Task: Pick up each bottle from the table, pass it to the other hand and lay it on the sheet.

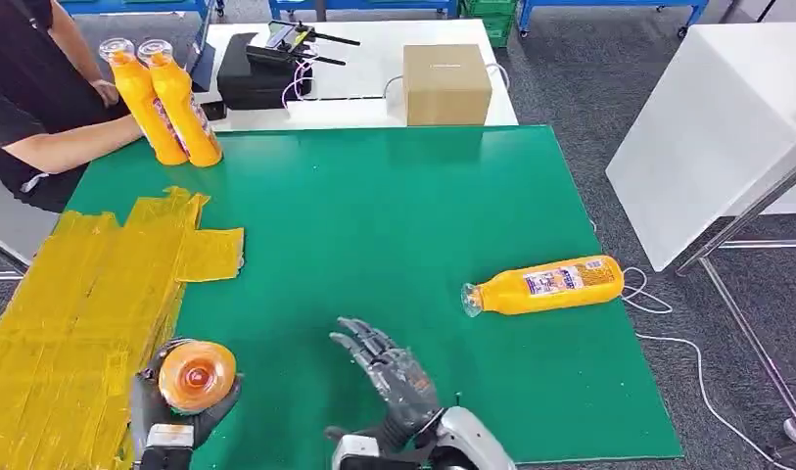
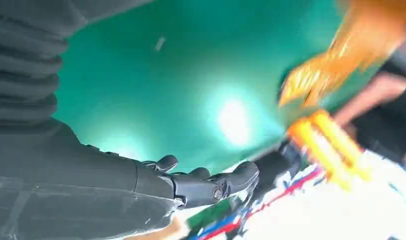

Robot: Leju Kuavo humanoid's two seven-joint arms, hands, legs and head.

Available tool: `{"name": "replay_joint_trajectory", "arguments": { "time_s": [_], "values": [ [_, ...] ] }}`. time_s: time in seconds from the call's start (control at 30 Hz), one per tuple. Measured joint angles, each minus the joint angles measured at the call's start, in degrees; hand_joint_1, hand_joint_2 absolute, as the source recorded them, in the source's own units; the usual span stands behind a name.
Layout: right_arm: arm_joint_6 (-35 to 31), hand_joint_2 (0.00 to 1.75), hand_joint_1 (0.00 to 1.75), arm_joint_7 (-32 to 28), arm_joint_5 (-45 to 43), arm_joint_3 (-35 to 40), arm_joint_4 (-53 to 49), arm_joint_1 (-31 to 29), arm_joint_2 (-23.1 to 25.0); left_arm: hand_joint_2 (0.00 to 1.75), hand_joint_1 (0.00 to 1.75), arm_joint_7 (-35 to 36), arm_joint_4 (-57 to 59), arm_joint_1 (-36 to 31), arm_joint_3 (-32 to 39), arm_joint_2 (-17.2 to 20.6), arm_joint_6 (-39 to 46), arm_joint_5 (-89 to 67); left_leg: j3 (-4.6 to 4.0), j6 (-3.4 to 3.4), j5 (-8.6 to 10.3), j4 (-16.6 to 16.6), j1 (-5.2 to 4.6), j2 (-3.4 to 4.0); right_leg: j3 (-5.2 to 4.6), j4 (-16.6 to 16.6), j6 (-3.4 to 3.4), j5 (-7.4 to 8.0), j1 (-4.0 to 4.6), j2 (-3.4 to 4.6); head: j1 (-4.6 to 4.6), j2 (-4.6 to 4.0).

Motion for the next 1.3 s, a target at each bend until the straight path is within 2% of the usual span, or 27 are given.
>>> {"name": "replay_joint_trajectory", "arguments": {
  "time_s": [0.17,0.27,0.5,0.67,0.7,0.73,0.83,0.9,0.97,1.23,1.3],
  "values": [
    [0.4,0.0,0.0,-2.1,-4.2,-7.3,-8.0,1.5,-6.1,1.75,1.75,3.1,3.0,-1.1,4.1,1.4,14.8,-20.3,0.03,0.01,0.0,0.0,-0.06,0.0,0.02,0.0,0.0,0.0,-0.03,0.0,0.0,0.0],
    [0.7,0.0,0.0,-3.1,-5.4,-11.0,-11.0,2.1,-8.3,1.75,1.75,3.1,5.5,-2.5,8.6,1.5,15.8,-29.7,0.04,0.0,0.0,0.0,-0.05,0.04,0.01,0.0,0.0,0.0,-0.02,0.02,-0.02,0.0],
    [0.7,0.0,0.0,-3.3,-5.7,-14.2,-14.0,2.9,-10.6,1.75,1.75,3.7,8.3,-4.2,13.9,1.3,16.1,-35.1,0.01,0.0,0.0,0.0,0.02,0.03,0.0,0.0,0.0,0.0,0.02,0.01,-0.02,0.0],
    [-0.5,0.0,0.0,-6.0,-7.8,-15.6,-15.0,3.3,-10.9,1.75,1.75,11.4,13.1,-6.8,18.0,2.2,16.2,-48.7,0.05,0.0,0.0,0.0,0.02,0.05,0.01,0.0,0.0,0.0,0.01,0.02,-0.02,0.0],
    [-0.4,0.0,0.0,-6.0,-7.8,-15.8,-15.0,3.4,-11.1,1.75,0.0,13.5,14.3,-7.3,18.2,2.7,16.2,-50.2,0.05,0.0,0.0,0.0,0.02,0.04,0.01,0.0,0.0,0.0,0.01,0.02,0.0,0.0],
    [-0.2,1.75,0.0,-6.0,-7.7,-16.0,-15.0,3.4,-11.3,0.0,0.0,15.5,15.4,-7.7,18.2,3.4,16.3,-51.4,0.05,0.0,0.0,0.0,0.01,0.03,0.02,0.0,0.0,0.0,0.01,0.01,-0.02,0.0],
    [0.6,1.75,0.0,-6.3,-7.3,-16.6,-15.0,3.3,-11.8,0.0,0.0,24.8,18.6,-9.0,17.5,6.3,16.6,-55.1,0.07,0.0,0.0,0.0,0.02,0.01,0.04,0.0,0.0,0.0,0.01,0.0,0.0,0.0],
    [1.1,1.75,0.0,-6.3,-6.8,-16.6,-15.0,3.3,-12.1,0.0,0.0,38.7,21.0,-9.7,13.4,9.5,16.7,-56.2,0.08,0.0,0.0,0.0,0.02,0.02,0.04,0.0,0.0,0.0,0.01,0.01,0.02,0.0],
    [1.4,1.75,0.0,-6.3,-6.4,-16.6,-15.0,3.2,-12.3,0.0,0.0,49.0,23.5,-10.9,8.4,12.8,16.7,-56.4,0.09,0.0,0.0,0.0,0.02,0.0,0.08,0.0,-0.01,0.0,0.01,0.0,0.0,0.0],
    [1.5,1.75,0.0,-5.3,-3.8,-16.6,-15.0,3.9,-12.8,0.0,0.0,74.8,28.5,-13.0,-11.9,24.8,16.8,-56.6,0.17,-0.04,0.06,0.0,0.02,-0.04,0.19,0.0,-0.01,0.0,0.01,-0.05,-0.02,0.0],
    [1.5,1.75,0.0,-5.2,-3.3,-16.6,-15.0,4.2,-12.8,0.0,0.0,78.1,29.3,-13.7,-16.8,26.9,16.8,-56.6,0.2,-0.04,0.06,0.0,0.01,-0.04,0.26,0.0,-0.01,0.0,0.0,-0.05,-0.02,0.0]
  ]
}}
